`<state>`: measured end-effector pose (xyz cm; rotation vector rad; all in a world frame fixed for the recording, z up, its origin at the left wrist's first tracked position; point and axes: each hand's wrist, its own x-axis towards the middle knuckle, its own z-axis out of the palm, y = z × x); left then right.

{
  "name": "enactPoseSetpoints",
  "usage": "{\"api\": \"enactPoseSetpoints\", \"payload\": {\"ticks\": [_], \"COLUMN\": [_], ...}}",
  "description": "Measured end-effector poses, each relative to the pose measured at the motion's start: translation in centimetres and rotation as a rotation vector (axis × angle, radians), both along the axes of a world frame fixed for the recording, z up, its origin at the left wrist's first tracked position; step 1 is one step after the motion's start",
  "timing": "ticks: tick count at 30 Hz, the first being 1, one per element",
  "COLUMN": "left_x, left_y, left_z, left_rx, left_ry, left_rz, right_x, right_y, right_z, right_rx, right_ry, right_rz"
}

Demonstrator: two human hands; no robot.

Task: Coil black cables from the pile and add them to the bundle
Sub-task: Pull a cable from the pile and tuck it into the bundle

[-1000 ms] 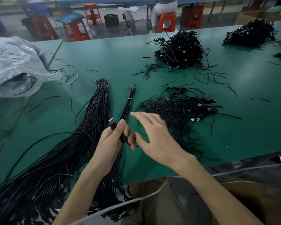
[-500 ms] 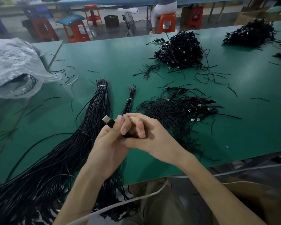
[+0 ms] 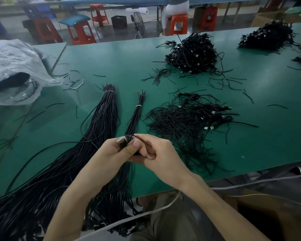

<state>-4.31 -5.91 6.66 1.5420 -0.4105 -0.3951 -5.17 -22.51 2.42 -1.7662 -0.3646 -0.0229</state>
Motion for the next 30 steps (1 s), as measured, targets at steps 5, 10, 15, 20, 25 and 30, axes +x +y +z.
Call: {"api": "enactPoseSetpoints", "payload": {"ticks": [5,10,15,20,25,30], "left_x": [-0.1,0.2,0.3,-0.4,-1.2,-2.0], "left_y": [0.7,1.2,1.1,0.5,0.1,-0.5], "left_z": [-0.5,-1.1,-2.2,-2.8,-2.9,-3.1], "left_rx": [-0.002,-0.078,-0.171,-0.244,-0.107,-0.104], "left_ry": [-0.086,-0.117,-0.073,-0.089,-0.180,-0.185], "left_rz": [-0.061,-0.160,-0.155,-0.029,0.169,0.287], "right_x": [-0.2,-0.6,-1.2,-1.6,-1.0,-0.7], "right_y": [0.1,0.6,1.1,1.4,1.1,0.6], "right_z": [-0.5,-0.8,-1.2,-1.2,-1.3,-1.7], "right_rx": [0.124,0.199,0.314,0.292,0.040,-0.041], "right_ry": [0.039,0.000,0.025,-0.035,-0.134,-0.168], "right_rz": [-0.033,-0.052,-0.085,-0.119,-0.166,-0.177]}}
